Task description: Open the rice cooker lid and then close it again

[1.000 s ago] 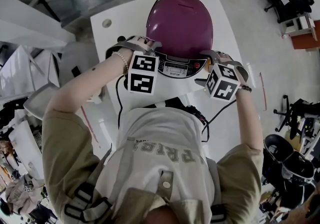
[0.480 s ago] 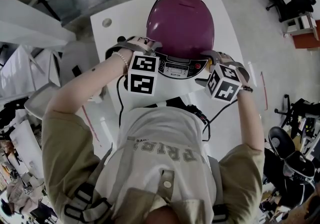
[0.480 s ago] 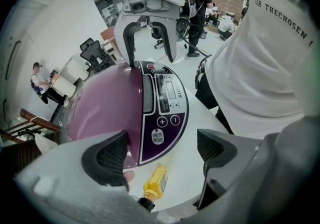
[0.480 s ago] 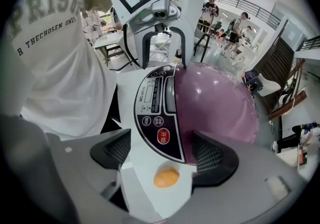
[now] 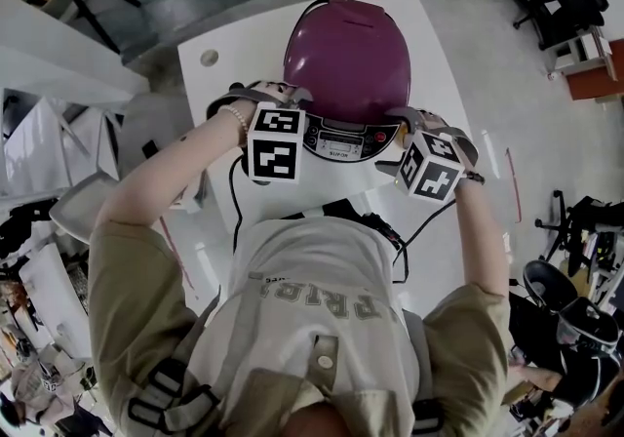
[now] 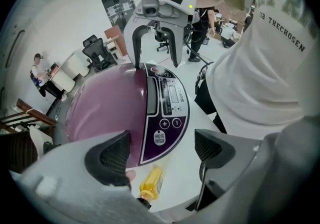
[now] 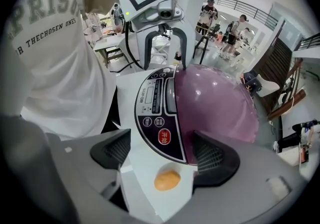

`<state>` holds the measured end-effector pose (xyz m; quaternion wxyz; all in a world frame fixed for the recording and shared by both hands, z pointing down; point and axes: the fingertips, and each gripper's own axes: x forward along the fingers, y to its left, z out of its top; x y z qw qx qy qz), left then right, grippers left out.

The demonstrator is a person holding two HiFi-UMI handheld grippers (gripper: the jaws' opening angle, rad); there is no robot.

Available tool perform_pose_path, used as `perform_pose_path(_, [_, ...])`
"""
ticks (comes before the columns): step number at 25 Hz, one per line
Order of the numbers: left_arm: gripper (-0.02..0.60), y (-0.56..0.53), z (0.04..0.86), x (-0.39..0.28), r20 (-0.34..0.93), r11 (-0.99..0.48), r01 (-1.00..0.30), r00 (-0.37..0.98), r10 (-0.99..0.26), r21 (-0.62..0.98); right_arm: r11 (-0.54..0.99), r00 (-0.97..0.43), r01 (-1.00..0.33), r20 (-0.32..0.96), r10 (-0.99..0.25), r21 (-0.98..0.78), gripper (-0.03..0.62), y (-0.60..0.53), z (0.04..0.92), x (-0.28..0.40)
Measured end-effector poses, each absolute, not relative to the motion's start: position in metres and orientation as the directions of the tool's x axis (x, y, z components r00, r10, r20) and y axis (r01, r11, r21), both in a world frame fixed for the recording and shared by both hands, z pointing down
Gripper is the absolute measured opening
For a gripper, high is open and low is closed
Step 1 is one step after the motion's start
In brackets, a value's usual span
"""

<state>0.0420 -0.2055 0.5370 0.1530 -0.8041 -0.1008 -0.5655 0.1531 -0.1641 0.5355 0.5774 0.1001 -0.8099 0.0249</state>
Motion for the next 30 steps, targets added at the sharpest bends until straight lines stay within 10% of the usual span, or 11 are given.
perform_pose_path(11, [0.417,-0.201,0.531,0.039,0.935,-0.956,0.292,0.346,0.075,-0.031,0.951,-0.446,-0.3,0.871,-0.208,0.073,0.379,-0.168,0.521,0.146])
perform_pose_path(18, [0.398,-0.203,0.471,0.053,0.79,-0.989,0.15,0.605,0.093,0.001,0.845,-0.595,-0.517,0.653,-0.469,0.135,0.379,-0.196,0.46,0.14])
perform_pose_path(24, [0.358,-0.237,0.386,0.059,0.454,-0.978,-0.161,0.868,-0.203,-0.131,0.637,-0.556,-0.76,0.38,-0.739,0.129,0.355,-0.21,0.418,0.149])
perform_pose_path(30, [0.295,-0.254,0.341,0.035,0.156,-0.869,-0.475,0.856,-0.493,-0.138,0.389,-0.374,-0.918,0.16,-0.914,0.074,0.25,-0.211,0.39,0.152])
